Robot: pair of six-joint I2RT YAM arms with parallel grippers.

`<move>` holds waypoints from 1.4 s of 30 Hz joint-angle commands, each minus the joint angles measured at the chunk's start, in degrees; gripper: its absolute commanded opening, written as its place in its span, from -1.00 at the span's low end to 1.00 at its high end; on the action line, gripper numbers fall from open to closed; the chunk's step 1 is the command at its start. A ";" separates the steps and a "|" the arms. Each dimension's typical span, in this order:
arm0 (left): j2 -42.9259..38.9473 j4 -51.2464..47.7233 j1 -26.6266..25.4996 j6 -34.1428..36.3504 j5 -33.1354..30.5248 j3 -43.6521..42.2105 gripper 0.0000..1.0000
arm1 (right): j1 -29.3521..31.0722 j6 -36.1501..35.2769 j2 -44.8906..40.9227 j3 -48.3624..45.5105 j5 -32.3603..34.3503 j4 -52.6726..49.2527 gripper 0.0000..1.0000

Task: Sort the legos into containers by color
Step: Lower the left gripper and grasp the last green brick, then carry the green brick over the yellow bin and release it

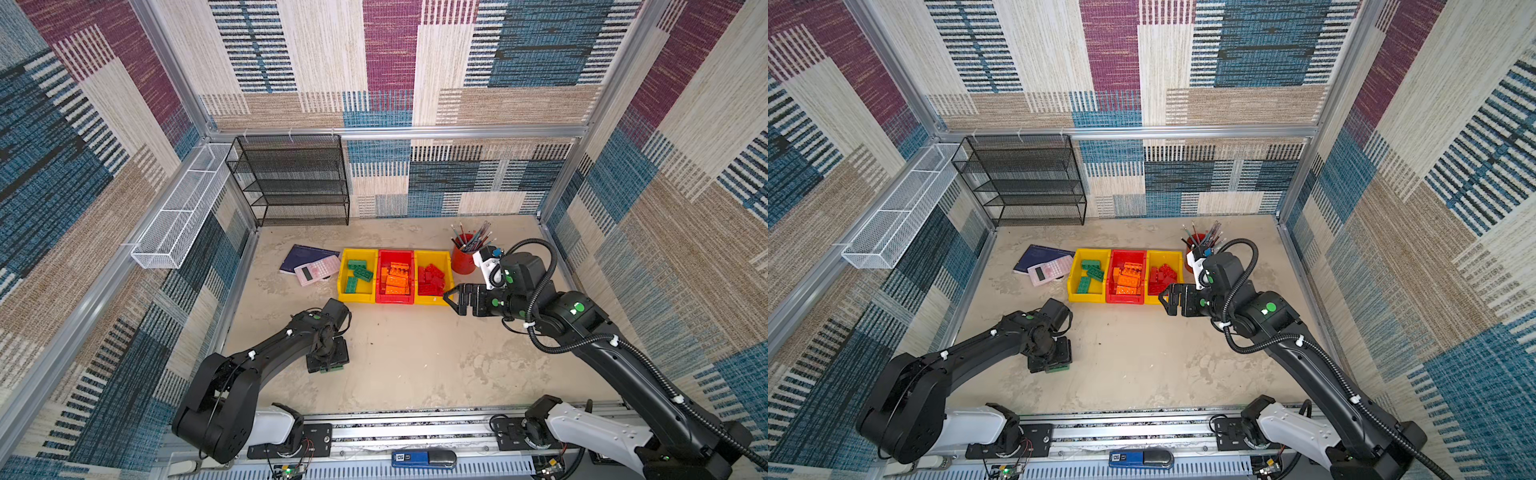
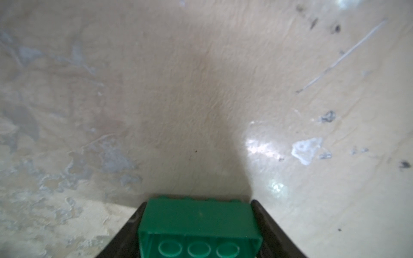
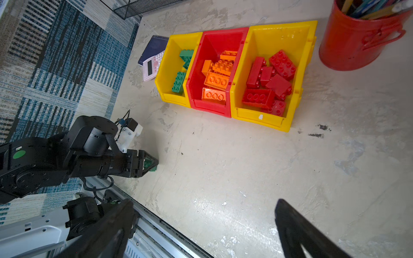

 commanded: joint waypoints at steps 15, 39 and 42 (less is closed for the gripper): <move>16.93 -10.18 1.04 11.56 -6.53 36.54 0.11 | 0.03 2.94 0.32 -0.05 4.59 0.90 0.99; 52.44 -19.37 6.71 21.55 1.03 88.04 0.97 | -0.08 10.88 1.04 0.92 13.94 -0.74 0.99; 48.25 -18.01 6.90 22.41 -0.73 84.67 0.98 | -0.06 10.06 2.52 1.42 12.99 0.84 0.99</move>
